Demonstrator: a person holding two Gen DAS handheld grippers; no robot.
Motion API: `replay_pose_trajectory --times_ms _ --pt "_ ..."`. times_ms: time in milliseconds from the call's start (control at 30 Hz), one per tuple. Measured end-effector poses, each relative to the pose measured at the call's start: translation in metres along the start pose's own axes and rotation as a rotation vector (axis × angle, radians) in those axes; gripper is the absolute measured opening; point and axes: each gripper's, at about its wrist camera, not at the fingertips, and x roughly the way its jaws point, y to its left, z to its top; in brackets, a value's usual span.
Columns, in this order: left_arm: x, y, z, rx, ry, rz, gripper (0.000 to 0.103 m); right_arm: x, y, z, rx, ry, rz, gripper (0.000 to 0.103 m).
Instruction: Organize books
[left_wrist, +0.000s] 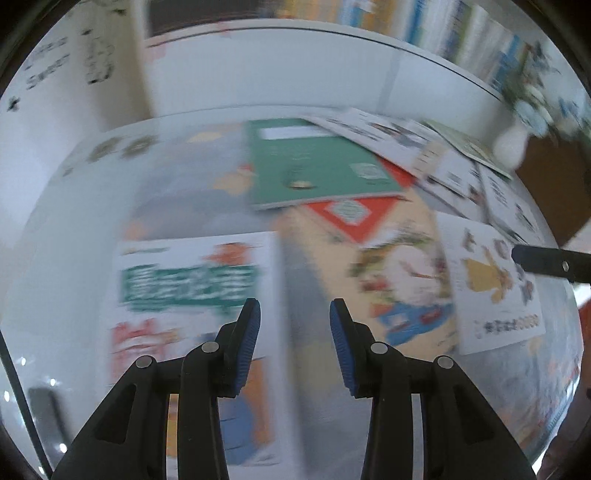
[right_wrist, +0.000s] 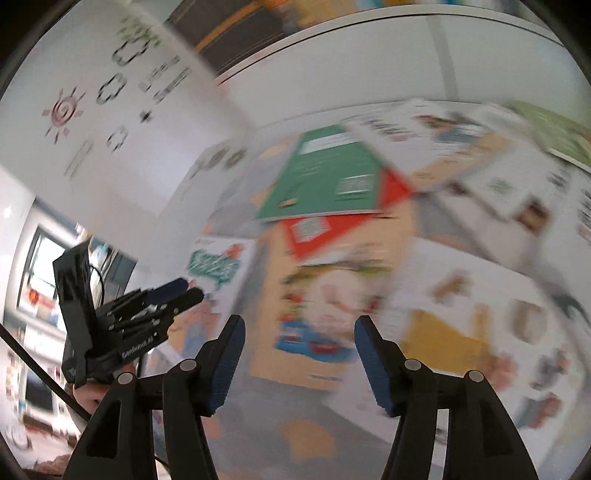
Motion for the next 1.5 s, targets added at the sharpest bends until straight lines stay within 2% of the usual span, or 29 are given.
replay_pose_trajectory --times_ms 133,267,333,433,500,567,700,767,867,1000,1067,1133,1200,1300,1333,1400,1500 --pt "0.024 -0.051 0.013 0.084 0.037 -0.098 0.036 -0.031 -0.058 -0.016 0.111 -0.037 -0.073 0.060" --pt "0.047 -0.101 0.040 0.200 0.051 -0.119 0.036 -0.047 -0.106 -0.049 0.206 -0.034 -0.131 0.060" --pt "0.059 -0.124 0.055 0.250 0.055 -0.134 0.036 -0.051 -0.122 -0.067 0.251 -0.016 -0.110 0.060" --pt "0.083 -0.151 0.077 0.267 0.078 -0.178 0.037 -0.056 -0.121 -0.093 0.247 -0.020 -0.079 0.060" --pt "0.102 -0.162 0.090 0.241 0.086 -0.150 0.041 -0.060 -0.113 -0.107 0.214 -0.012 -0.083 0.060" --pt "0.113 -0.171 0.101 0.234 0.043 -0.109 0.042 -0.061 -0.105 -0.119 0.180 -0.002 -0.077 0.060" --pt "0.128 -0.180 0.106 0.232 0.071 -0.089 0.041 -0.056 -0.109 -0.126 0.178 0.039 -0.080 0.061" --pt "0.125 -0.182 0.101 0.270 0.068 -0.102 0.040 -0.056 -0.114 -0.122 0.197 0.048 -0.051 0.060" --pt "0.116 -0.181 0.089 0.333 0.059 -0.046 0.038 -0.057 -0.126 -0.114 0.238 0.057 -0.031 0.060" --pt "0.100 -0.177 0.066 0.390 0.110 -0.100 0.038 -0.060 -0.137 -0.108 0.254 0.029 -0.066 0.060" --pt "0.090 -0.178 0.050 0.428 0.128 -0.091 0.038 -0.060 -0.138 -0.104 0.249 0.021 -0.083 0.065" --pt "0.080 -0.175 0.033 0.448 0.135 -0.089 0.038 -0.058 -0.136 -0.099 0.225 0.019 -0.126 0.065" --pt "0.069 -0.169 0.018 0.441 0.144 -0.120 0.038 -0.054 -0.131 -0.092 0.186 0.025 -0.165 0.066" --pt "0.048 -0.162 -0.014 0.451 0.150 -0.131 0.037 -0.044 -0.124 -0.081 0.117 0.035 -0.213 0.071" --pt "0.043 -0.160 -0.025 0.459 0.146 -0.126 0.037 -0.040 -0.120 -0.076 0.097 0.037 -0.222 0.075" --pt "0.029 -0.154 -0.046 0.474 0.147 -0.142 0.037 -0.029 -0.115 -0.068 0.068 0.044 -0.237 0.075" --pt "0.024 -0.137 -0.064 0.427 0.209 -0.214 0.038 -0.014 -0.105 -0.055 -0.004 0.057 -0.206 0.075"
